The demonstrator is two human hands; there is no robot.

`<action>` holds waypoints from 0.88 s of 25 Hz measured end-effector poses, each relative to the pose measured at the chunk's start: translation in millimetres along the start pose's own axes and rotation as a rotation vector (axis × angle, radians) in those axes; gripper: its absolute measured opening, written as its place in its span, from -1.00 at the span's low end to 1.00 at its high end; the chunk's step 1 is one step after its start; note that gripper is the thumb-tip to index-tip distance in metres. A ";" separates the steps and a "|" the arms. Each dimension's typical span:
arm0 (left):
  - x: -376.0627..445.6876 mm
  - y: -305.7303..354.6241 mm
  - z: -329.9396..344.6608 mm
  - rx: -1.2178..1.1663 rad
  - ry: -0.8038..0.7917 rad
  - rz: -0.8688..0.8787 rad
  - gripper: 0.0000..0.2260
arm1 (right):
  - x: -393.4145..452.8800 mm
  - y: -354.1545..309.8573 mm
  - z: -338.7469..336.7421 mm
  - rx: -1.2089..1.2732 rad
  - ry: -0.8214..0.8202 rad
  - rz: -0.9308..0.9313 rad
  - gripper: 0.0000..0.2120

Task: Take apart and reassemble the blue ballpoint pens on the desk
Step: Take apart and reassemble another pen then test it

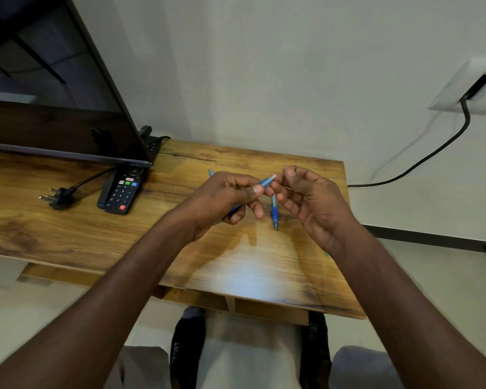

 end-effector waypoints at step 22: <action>1.2 -9.2 -6.4 0.057 -0.014 -0.068 -0.77 | -2.1 0.9 8.1 -0.298 -0.024 -0.043 -0.80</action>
Point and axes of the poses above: each hand's wrist, its own x-axis towards the middle knuckle, its own z-axis out of the palm, y = z × x, the point moved 10 cm from there along x, towards the middle knuckle, and after that the axes turned 6 degrees about -y, right-handed, at the moved point
